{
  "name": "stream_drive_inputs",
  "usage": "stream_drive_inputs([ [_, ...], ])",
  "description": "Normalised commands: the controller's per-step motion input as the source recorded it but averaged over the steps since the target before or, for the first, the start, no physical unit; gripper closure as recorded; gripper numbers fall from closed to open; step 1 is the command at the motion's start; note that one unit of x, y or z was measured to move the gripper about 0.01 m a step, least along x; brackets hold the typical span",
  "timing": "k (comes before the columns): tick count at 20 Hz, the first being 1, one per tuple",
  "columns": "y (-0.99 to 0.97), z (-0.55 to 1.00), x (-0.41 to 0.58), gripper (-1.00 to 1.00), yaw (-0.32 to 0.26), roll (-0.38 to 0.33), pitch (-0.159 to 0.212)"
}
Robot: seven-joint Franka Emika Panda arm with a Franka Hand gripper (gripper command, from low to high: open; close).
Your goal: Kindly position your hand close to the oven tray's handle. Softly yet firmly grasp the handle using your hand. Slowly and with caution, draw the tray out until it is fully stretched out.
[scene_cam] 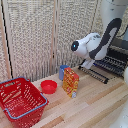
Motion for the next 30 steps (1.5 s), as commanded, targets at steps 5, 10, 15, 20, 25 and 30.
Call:
stream_drive_inputs([
  [5,-0.73,-0.11,0.000,-1.00,-0.001,-0.022,-0.019],
  [10,-0.73,0.00,0.000,-1.00,-0.006,0.006,-0.026],
  [15,-0.55,0.00,0.000,-1.00,-0.003,0.010,-0.020],
  [20,-0.41,0.02,0.000,-1.00,0.002,0.002,-0.004],
  [25,-0.24,0.05,-0.048,1.00,0.028,0.027,-0.016],
  [30,-0.11,0.04,-0.165,1.00,0.007,0.000,-0.060],
])
